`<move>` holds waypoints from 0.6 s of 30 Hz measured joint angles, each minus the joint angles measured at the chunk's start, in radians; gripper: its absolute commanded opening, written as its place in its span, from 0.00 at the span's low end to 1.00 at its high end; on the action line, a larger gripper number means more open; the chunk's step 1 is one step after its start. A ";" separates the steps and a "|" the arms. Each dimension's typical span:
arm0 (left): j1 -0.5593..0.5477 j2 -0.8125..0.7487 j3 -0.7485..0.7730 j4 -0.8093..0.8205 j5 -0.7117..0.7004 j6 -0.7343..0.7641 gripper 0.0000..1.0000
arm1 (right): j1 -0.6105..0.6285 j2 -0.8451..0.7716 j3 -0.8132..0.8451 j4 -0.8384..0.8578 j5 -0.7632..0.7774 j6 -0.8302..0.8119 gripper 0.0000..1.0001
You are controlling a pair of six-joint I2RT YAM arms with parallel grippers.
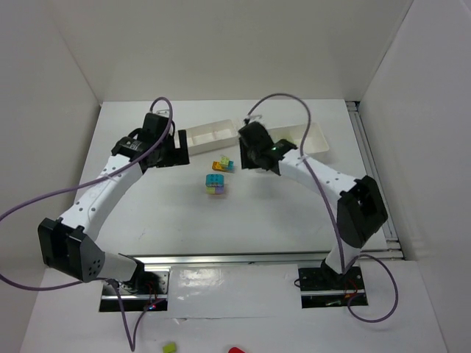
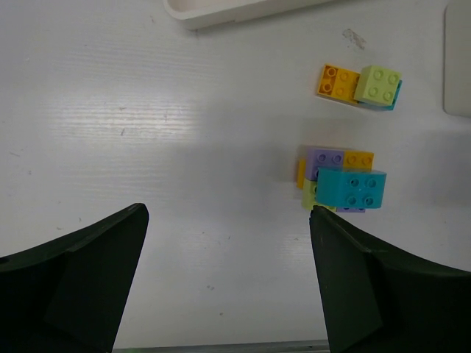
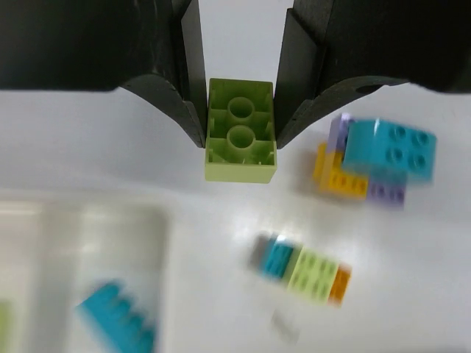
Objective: Sort the legos into containers by color
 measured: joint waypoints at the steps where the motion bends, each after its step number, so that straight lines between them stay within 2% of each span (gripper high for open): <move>1: 0.000 0.011 0.007 0.001 0.013 0.000 1.00 | -0.035 -0.017 0.029 -0.008 0.008 0.003 0.37; 7: 0.005 0.067 0.023 0.013 0.105 -0.001 1.00 | -0.288 -0.031 0.117 -0.011 0.035 0.043 0.37; 11: 0.007 0.101 0.028 0.017 0.165 -0.001 1.00 | -0.366 0.062 0.181 -0.014 0.032 0.055 0.39; 15: 0.007 0.122 0.039 0.021 0.191 0.000 1.00 | -0.390 0.182 0.239 -0.011 0.026 0.061 0.56; 16: 0.007 0.124 0.044 0.022 0.192 0.000 1.00 | -0.394 0.208 0.249 -0.011 0.024 0.066 0.72; 18: 0.007 0.124 0.058 0.021 0.192 0.001 1.00 | -0.399 0.242 0.260 -0.011 0.031 0.077 0.80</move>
